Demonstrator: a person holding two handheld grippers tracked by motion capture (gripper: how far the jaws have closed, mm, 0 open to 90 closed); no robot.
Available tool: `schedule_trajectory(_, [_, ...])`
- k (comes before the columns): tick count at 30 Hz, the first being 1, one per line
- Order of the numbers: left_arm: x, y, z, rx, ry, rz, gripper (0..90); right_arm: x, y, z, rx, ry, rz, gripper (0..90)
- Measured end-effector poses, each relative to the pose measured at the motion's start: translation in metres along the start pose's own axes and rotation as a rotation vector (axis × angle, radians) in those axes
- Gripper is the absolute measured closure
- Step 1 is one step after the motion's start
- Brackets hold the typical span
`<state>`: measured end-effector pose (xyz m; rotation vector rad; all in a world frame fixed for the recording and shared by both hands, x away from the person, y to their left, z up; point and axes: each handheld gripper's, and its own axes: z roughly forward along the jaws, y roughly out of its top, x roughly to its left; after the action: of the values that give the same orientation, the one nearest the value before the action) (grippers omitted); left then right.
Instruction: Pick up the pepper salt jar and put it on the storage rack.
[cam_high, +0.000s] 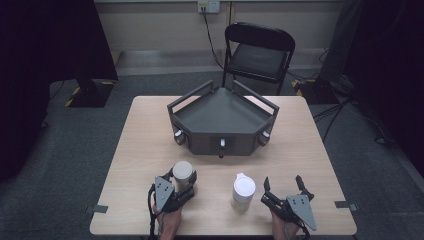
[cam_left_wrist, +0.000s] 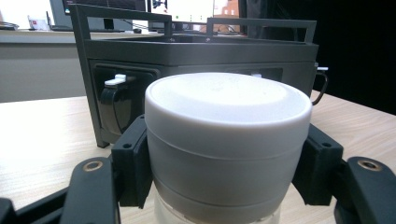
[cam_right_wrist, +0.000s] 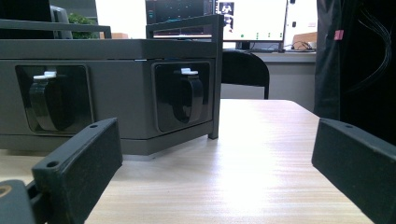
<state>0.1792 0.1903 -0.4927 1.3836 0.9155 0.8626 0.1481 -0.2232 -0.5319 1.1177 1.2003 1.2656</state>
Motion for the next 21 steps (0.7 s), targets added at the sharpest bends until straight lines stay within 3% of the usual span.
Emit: schedule_trajectory(21, [0.002, 0.016, -0.003, -0.013, -0.017, 0.013, 34.1, 0.000, 0.000, 0.000, 0.000, 0.000, 0.000, 0.5])
